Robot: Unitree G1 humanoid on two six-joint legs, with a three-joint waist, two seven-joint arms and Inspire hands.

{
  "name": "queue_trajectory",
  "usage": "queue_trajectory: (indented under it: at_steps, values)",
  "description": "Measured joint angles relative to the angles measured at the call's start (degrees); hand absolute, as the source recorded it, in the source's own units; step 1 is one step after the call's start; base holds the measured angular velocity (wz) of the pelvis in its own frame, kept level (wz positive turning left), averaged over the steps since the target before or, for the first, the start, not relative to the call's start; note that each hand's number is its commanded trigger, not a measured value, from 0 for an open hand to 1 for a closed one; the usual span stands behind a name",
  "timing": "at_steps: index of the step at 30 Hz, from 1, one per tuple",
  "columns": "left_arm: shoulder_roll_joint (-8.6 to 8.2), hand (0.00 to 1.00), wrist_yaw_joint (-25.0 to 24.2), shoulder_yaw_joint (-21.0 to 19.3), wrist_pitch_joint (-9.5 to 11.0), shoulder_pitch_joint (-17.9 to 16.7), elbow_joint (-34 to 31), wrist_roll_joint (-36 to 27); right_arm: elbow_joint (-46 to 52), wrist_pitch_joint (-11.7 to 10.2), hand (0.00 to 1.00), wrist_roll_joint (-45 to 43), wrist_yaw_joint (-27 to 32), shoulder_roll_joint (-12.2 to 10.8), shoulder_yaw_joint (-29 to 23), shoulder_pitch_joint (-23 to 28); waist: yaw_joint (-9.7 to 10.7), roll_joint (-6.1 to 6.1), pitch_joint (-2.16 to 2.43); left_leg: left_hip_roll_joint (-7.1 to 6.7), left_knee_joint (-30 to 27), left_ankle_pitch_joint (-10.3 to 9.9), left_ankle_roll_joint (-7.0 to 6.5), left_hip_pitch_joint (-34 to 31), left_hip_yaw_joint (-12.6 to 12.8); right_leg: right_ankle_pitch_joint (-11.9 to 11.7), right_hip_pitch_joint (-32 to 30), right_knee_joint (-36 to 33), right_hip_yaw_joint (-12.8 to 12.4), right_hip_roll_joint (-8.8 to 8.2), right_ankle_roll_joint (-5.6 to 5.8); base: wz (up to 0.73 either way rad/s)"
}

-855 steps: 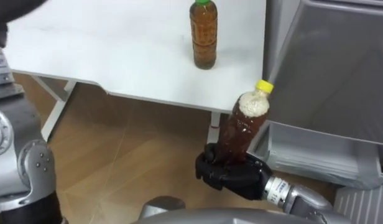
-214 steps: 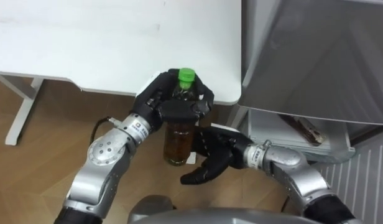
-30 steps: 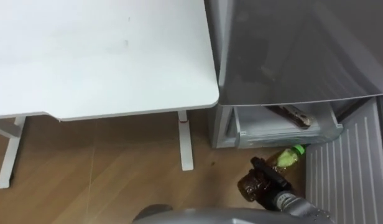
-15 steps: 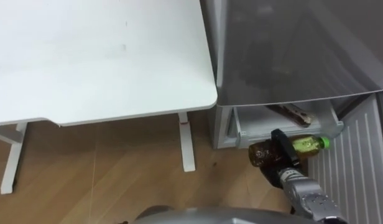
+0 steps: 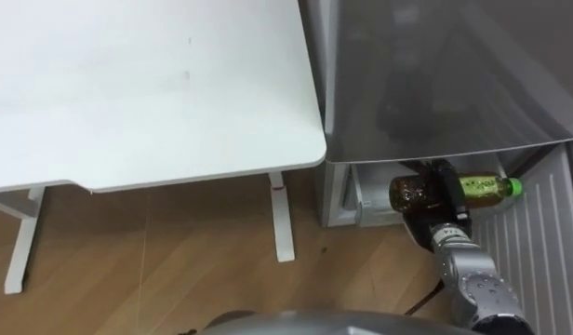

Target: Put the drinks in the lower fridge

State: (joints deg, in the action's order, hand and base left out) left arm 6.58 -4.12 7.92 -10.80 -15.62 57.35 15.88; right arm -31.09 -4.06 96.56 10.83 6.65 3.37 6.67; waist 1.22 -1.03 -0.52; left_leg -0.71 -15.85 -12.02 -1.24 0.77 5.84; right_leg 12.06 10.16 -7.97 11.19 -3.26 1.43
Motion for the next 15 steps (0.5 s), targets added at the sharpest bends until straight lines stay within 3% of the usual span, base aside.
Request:
queue_trajectory:
  at_steps: [10,15]
  values:
    - [0.30,0.00,-0.53,-2.40,-0.05,-1.74,-0.91,0.03,-5.32,1.12,1.00,0.16,-1.64,0.54,-2.91,-0.15,-0.40,-0.37,0.00,-0.55,-0.40,0.00,-0.01,-0.69,-1.39,0.61,0.11,0.18,1.60,-0.26,0.21,0.09]
    - [0.71,0.00,-1.66,-3.30,0.03,-1.32,-1.27,0.09,-10.11,1.21,1.00,-0.21,-1.73,0.72,-5.18,-4.20,-0.83,-0.83,0.30,-0.61,-0.42,0.08,-0.12,-2.38,-1.46,0.54,-1.95,-0.50,1.83,-0.34,0.16,0.00]
